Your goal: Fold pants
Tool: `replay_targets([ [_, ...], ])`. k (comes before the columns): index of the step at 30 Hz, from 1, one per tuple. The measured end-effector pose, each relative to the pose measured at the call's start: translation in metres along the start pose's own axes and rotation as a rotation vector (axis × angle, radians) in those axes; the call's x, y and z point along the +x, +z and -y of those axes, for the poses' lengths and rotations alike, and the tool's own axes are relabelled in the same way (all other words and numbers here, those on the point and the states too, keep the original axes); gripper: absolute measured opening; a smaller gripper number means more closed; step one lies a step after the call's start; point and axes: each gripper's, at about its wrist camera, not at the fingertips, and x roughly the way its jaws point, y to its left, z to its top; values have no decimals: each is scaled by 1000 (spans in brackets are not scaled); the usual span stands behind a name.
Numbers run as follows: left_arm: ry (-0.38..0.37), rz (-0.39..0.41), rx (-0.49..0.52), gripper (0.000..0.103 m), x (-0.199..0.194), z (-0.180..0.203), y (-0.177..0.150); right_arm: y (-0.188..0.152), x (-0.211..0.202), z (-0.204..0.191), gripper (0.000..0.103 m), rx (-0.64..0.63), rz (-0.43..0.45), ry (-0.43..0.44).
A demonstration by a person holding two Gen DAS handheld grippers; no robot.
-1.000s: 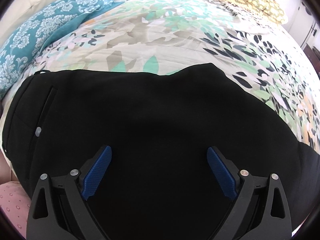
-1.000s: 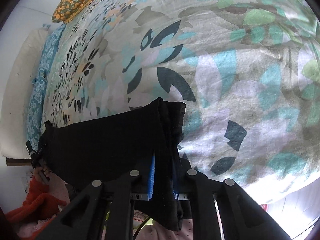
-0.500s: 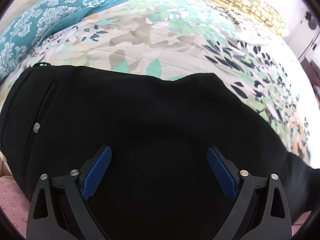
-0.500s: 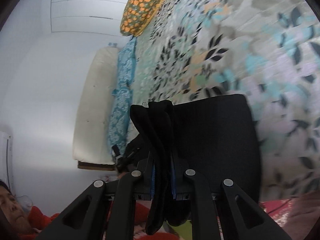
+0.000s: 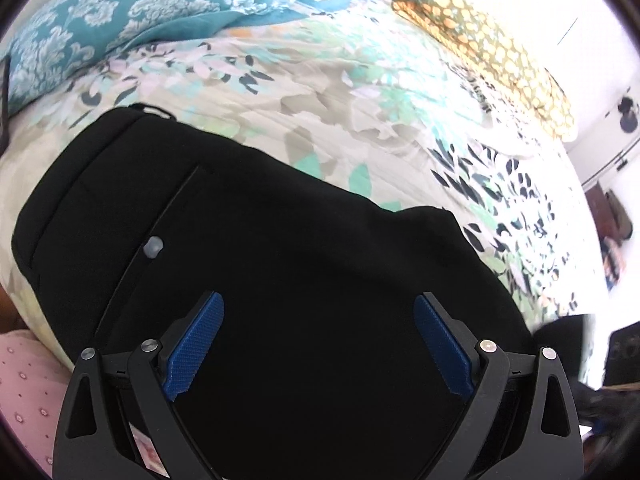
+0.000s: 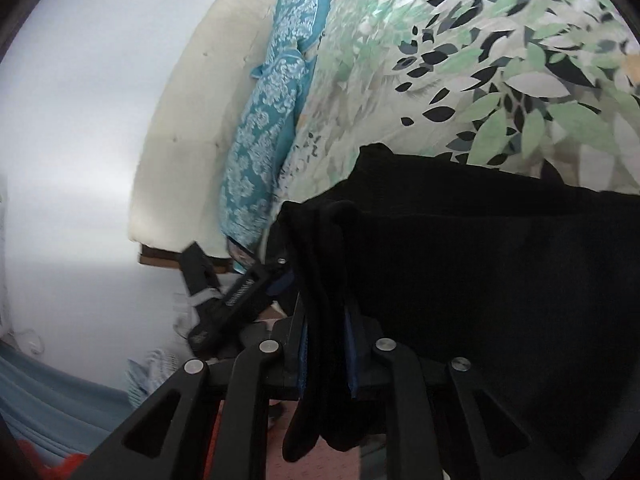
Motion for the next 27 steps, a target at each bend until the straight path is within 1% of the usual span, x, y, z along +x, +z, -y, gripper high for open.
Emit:
replay_targets([
  [1,-9,-6,-2,97,-1,-1,0,1,-1,0,40,-6,3,-25],
  [2,-28,-12,0,97,-4,-1,-1,0,-8,-1,42,-14,23,-33],
  [3,-48,-13,5,97,-7,-1,-2,-2,-21,-2,48,-29,49,-40],
  [4,-75,-14,15,97,-11,0,-3,-4,-36,-1,58,-54,74,-59],
  [5,-108,-15,32,97,-15,3,-5,-7,-53,-2,63,-89,101,-92],
  [6,-149,-19,62,97,-20,9,-8,-12,-71,-1,71,-127,127,-131],
  [7,-186,-25,99,96,-23,17,-11,-17,-87,0,74,-164,149,-176],
  [9,-243,-44,183,94,-26,35,-20,-25,-115,6,75,-204,180,-263],
  [10,-266,-59,233,87,-26,47,-26,-31,-127,9,75,-209,196,-297],
  [11,-281,-77,275,75,-25,58,-32,-38,-139,13,75,-207,215,-318],
  [12,-290,-105,331,72,-23,72,-40,-45,-149,18,75,-199,236,-328],
  [13,-279,-125,386,66,-20,85,-48,-53,-158,24,75,-190,259,-332],
  [14,-255,-134,432,64,-16,95,-54,-61,-165,28,75,-182,282,-337],
  [16,-209,-144,484,61,-9,107,-62,-74,-178,35,75,-178,324,-344],
  [18,-189,-163,499,54,-2,112,-65,-80,-189,40,75,-183,354,-356],
  [19,-181,-173,499,48,2,112,-65,-81,-192,41,75,-189,364,-364],
  [20,-169,-186,501,39,7,112,-66,-82,-195,40,75,-201,372,-372],
  [21,-163,-194,502,34,9,112,-70,-82,-197,39,75,-217,376,-383],
  [22,-159,-205,502,17,13,112,-71,-83,-198,37,75,-238,375,-395],
  [23,-150,-214,498,13,15,111,-73,-82,-196,35,75,-260,367,-404],
  [25,-135,-206,498,11,13,109,-75,-83,-189,32,75,-294,333,-415],
  [26,-125,-193,502,8,8,108,-74,-83,-183,30,75,-310,311,-416],
  [27,-118,-184,503,8,5,108,-74,-84,-176,30,75,-324,285,-417],
])
